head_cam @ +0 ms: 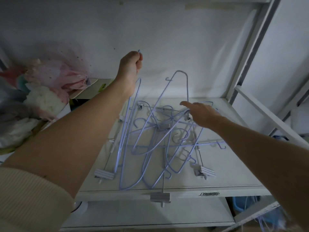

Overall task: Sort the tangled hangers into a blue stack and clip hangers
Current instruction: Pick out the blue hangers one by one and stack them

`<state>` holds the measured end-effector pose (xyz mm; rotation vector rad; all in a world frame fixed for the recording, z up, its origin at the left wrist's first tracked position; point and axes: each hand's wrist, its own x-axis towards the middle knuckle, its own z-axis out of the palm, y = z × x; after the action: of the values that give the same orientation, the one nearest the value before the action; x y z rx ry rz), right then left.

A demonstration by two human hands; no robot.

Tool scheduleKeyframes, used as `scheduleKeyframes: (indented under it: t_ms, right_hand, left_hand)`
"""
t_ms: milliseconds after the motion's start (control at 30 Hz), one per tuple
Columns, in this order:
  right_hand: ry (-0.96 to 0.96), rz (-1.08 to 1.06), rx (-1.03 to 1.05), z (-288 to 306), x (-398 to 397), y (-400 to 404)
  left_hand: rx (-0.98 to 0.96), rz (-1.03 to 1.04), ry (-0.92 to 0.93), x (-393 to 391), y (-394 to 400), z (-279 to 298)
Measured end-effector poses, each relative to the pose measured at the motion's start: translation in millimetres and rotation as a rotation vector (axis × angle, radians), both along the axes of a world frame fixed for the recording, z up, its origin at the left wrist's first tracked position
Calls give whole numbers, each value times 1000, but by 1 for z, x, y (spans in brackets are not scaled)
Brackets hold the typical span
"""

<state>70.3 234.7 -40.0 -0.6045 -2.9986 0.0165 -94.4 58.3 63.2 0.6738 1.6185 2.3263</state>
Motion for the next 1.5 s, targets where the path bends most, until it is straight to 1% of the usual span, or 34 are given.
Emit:
scheduleKeyframes:
  t_ms: [133, 233, 333, 400, 467, 533, 600, 667, 733, 800, 867, 933, 1033, 1067, 1233, 1367, 1400, 1500]
  right_hand:
    - [0, -65, 78, 24, 6, 9]
    - [14, -166, 25, 34, 12, 15]
    - [39, -270, -95, 50, 19, 14]
    - [33, -324, -198, 67, 23, 8]
    - [79, -366, -315, 86, 23, 2]
    - [184, -427, -512, 103, 21, -4]
    - [256, -493, -759, 117, 21, -9]
    - [301, -471, -957, 125, 23, -12]
    - [290, -393, -1027, 130, 24, -15]
    - [267, -344, -962, 131, 26, -19]
    - [317, -343, -840, 131, 23, -21]
    - [389, -342, -658, 130, 21, -24]
    - [355, -330, -368, 123, 20, -36]
    - [350, -328, -331, 119, 19, -41]
    - [298, -336, -320, 104, 12, -58]
    - [220, -296, -328, 97, 6, -66]
    - [197, -278, -331, 95, 5, -66]
    - [101, -231, -405, 89, 1, -65]
  left_hand:
    - [-41, 59, 84, 3, 1, 10]
    - [-100, 92, 128, 8, -3, 17]
    - [-141, 120, 159, 15, -8, 23]
    - [-141, 123, 155, 18, -11, 25]
    - [-142, 131, 140, 21, -11, 27]
    - [-159, 140, 136, 27, -9, 29]
    - [-158, 143, 140, 35, -7, 31]
    - [-143, 144, 141, 43, -4, 32]
    - [-131, 142, 142, 52, 1, 33]
    - [-140, 137, 152, 61, 5, 34]
    - [-110, 108, 145, 70, 9, 32]
    - [-84, 59, 138, 77, 15, 29]
    - [-133, -32, 163, 88, 24, 22]
    - [-151, -65, 160, 92, 26, 20]
    - [-163, -162, 61, 107, 37, 19]
    - [-159, -310, -1, 115, 44, 20]
    - [-153, -320, -20, 115, 45, 20]
    - [-161, -253, -41, 111, 53, 18]
